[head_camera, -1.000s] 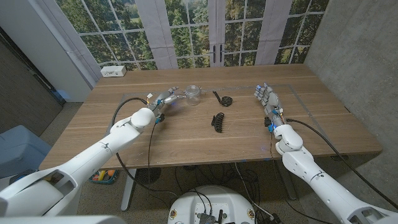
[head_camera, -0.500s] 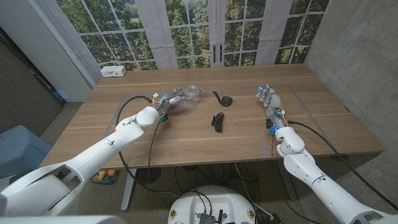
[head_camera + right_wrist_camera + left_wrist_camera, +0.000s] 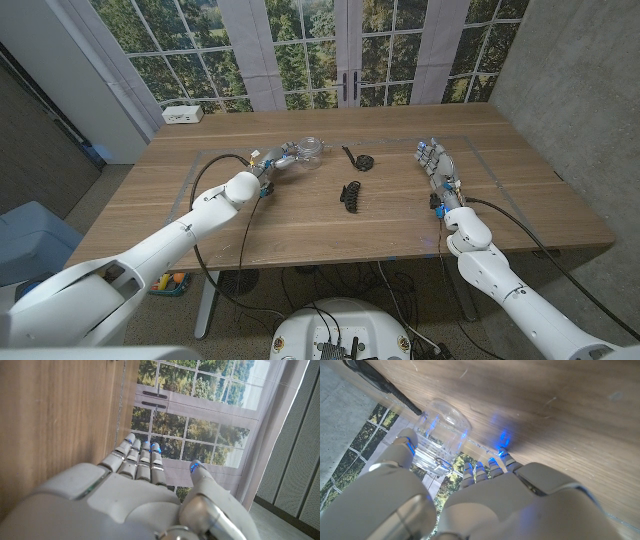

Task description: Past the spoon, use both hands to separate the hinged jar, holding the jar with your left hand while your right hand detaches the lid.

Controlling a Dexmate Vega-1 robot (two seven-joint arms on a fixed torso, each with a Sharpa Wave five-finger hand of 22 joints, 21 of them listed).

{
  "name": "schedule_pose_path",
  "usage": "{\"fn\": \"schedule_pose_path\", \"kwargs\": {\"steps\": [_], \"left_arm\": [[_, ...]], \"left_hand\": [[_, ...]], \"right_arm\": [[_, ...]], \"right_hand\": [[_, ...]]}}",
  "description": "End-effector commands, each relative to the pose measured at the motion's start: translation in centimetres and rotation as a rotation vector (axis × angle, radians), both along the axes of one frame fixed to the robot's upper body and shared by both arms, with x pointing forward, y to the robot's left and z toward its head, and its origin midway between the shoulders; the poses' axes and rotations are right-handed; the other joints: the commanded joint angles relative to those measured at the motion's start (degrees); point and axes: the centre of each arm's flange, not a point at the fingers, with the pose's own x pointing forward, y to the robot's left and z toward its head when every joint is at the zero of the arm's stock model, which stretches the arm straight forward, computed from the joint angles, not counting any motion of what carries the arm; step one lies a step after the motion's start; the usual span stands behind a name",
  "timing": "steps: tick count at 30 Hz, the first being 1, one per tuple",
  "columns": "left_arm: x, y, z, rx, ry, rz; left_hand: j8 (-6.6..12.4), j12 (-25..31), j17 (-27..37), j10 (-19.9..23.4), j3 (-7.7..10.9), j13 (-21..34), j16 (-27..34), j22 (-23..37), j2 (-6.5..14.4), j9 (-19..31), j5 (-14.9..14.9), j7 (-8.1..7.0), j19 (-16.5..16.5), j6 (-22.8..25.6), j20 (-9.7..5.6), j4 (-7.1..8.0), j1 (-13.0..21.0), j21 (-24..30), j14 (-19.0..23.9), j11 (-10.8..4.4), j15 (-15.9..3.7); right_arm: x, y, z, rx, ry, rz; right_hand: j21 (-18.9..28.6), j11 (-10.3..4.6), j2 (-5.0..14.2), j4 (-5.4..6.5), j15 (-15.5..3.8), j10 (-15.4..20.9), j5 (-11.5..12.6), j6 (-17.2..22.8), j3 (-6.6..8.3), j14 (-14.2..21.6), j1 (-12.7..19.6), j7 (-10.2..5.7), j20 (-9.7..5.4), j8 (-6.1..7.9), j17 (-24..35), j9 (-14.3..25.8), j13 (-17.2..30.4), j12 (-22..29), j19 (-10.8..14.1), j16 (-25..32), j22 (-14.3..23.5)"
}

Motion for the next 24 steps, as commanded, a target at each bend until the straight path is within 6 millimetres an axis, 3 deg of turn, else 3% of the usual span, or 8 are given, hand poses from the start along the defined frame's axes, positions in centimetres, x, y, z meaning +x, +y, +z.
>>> {"fn": "schedule_pose_path", "kwargs": {"steps": [1,7,13,16,24], "left_arm": [[0.8,-1.0,-0.4,-0.019,0.001,-0.051],[1.4,-1.1,-0.8,-0.057,0.023,-0.087],[2.3,-1.4,-1.5,-0.117,0.055,-0.128],[2.8,-1.7,-1.6,-0.134,0.07,-0.152],[3.4,-3.2,-1.2,-0.145,0.076,-0.224]], "left_hand": [[0.4,0.48,0.08,0.68,-0.39,0.18,0.3,0.17,-0.12,0.27,-0.04,-0.13,0.68,0.46,0.06,0.07,0.98,-0.18,0.69,-0.34,-0.2],[0.64,0.72,0.07,1.71,-0.7,0.17,0.56,0.19,-0.29,0.26,-0.08,0.15,2.28,0.94,-0.1,0.12,1.75,-0.12,1.98,-0.81,-0.8],[1.85,1.66,0.03,5.52,-1.24,0.15,0.52,0.21,-0.4,0.25,-0.08,0.21,3.79,3.81,0.11,0.13,3.38,-0.63,3.4,-1.66,-1.22],[2.2,1.83,0.02,6.72,-1.36,0.13,0.46,0.22,-0.27,0.26,-0.01,-0.23,4.22,4.66,0.37,0.14,4.21,-0.93,3.82,-3.07,-1.42],[3.08,2.02,-0.02,9.23,-1.25,0.12,0.46,0.25,1.01,0.23,0.28,-1.11,5.32,7.19,1.57,0.28,6.79,-1.71,5.56,-3.83,-1.18]], "right_arm": [[-0.4,-0.3,-0.4,0.01,0.004,-0.01],[-0.3,-0.4,-0.7,0.018,0.014,-0.015],[-0.5,-0.5,-0.9,0.02,0.018,-0.027],[-0.6,-0.6,-0.9,0.024,0.02,-0.036],[-0.7,-0.8,-1.4,0.045,0.03,-0.056]], "right_hand": [[-0.01,0.01,-0.1,-0.33,0.33,0.6,0.03,0.43,-0.09,0.39,-0.59,0.19,0.11,0.55,0.12,0.14,0.01,0.33,0.44,-0.24,0.19],[-0.07,0.06,-0.06,-0.42,0.48,0.61,0.03,0.46,-0.14,0.45,-0.69,0.16,0.15,0.55,0.08,0.15,0.0,0.32,0.5,-0.25,0.19],[-0.11,0.14,-0.04,-0.48,0.39,0.82,0.02,0.55,-0.2,0.51,-0.8,0.26,0.22,0.56,0.05,0.15,-0.01,0.39,0.55,-0.25,0.2],[-0.14,0.14,-0.02,-0.5,0.43,0.88,0.01,0.67,-0.23,0.48,-0.87,0.28,0.22,0.6,0.03,0.16,-0.02,0.4,0.55,-0.28,0.2],[-0.21,0.22,0.04,-0.56,0.61,1.03,0.0,0.84,-0.3,0.55,-1.04,0.37,0.23,0.64,-0.01,0.18,-0.03,0.44,0.6,-0.29,0.2]]}}
